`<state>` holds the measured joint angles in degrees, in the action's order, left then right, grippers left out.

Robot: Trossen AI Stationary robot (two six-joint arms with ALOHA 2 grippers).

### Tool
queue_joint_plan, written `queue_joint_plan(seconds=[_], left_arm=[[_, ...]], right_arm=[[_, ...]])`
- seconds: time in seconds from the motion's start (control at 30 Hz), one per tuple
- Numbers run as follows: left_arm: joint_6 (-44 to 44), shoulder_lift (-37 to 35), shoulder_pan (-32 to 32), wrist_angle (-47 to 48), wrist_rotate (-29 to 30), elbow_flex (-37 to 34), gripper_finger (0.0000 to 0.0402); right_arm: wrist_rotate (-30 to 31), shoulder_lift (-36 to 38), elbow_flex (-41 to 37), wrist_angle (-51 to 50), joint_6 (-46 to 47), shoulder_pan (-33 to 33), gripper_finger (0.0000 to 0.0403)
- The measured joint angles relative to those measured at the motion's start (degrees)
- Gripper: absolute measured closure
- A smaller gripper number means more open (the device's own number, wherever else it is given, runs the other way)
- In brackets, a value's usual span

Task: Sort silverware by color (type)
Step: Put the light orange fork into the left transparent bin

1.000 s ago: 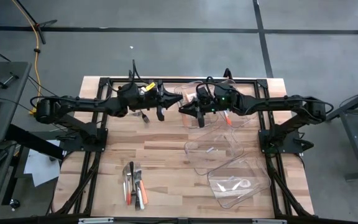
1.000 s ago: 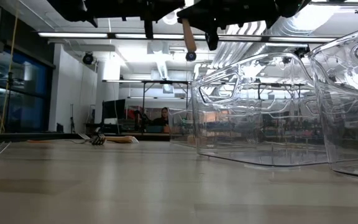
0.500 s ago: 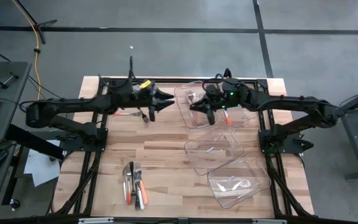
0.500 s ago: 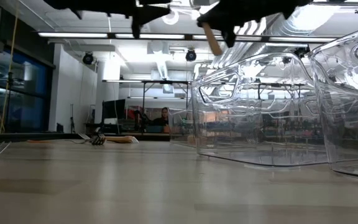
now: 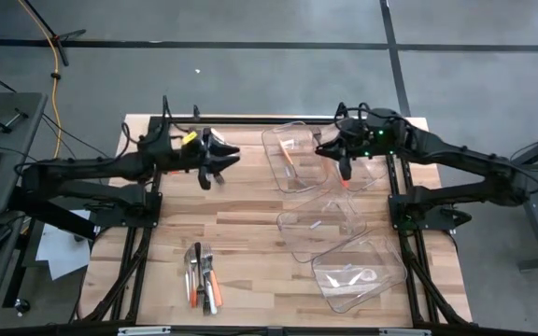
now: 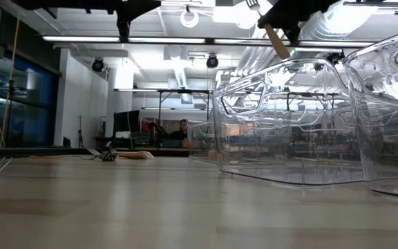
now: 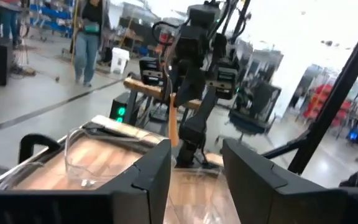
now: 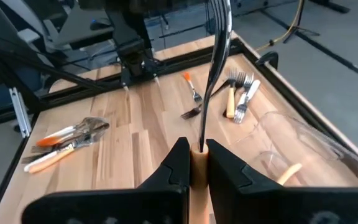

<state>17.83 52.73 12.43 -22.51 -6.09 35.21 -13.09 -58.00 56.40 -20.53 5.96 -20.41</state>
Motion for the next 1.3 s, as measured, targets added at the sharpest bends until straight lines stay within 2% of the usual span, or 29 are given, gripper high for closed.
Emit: queue_joint_plan(seconds=[0.23,0.47,0.67,0.83,1.07,1.17,1.3], left_arm=[[-2.86,-0.13,-2.13,-2.85,5.04,-2.19,0.0301],[-4.44,-0.13,-2.12,-3.14,5.25,-2.24,0.0394],[-4.43,-0.13,-2.12,-3.13,5.29,-2.24,0.0400],[-4.42,-0.11,-1.58,-3.12,5.29,-2.24,0.0401],[-2.96,-0.11,-0.99,-3.10,5.34,-2.24,0.0401],[-2.96,-0.11,-1.01,-2.98,5.32,-2.24,0.0401],[-2.96,-0.09,-1.01,-2.07,5.74,-2.24,0.0401]], right_arm=[[-0.04,-0.10,0.00,0.41,0.00,0.03,0.0388],[-0.06,-0.92,-0.02,1.96,0.49,0.16,0.0388],[0.00,-3.76,0.00,5.02,6.43,0.16,0.0388],[-0.39,-12.36,3.11,6.88,8.54,-0.05,0.0388],[0.78,-28.79,11.82,-0.79,9.22,-3.19,0.0388],[3.76,-34.65,13.71,-3.88,10.72,-5.32,0.0388],[3.87,-40.35,15.18,-5.83,12.11,-7.87,0.0388]])
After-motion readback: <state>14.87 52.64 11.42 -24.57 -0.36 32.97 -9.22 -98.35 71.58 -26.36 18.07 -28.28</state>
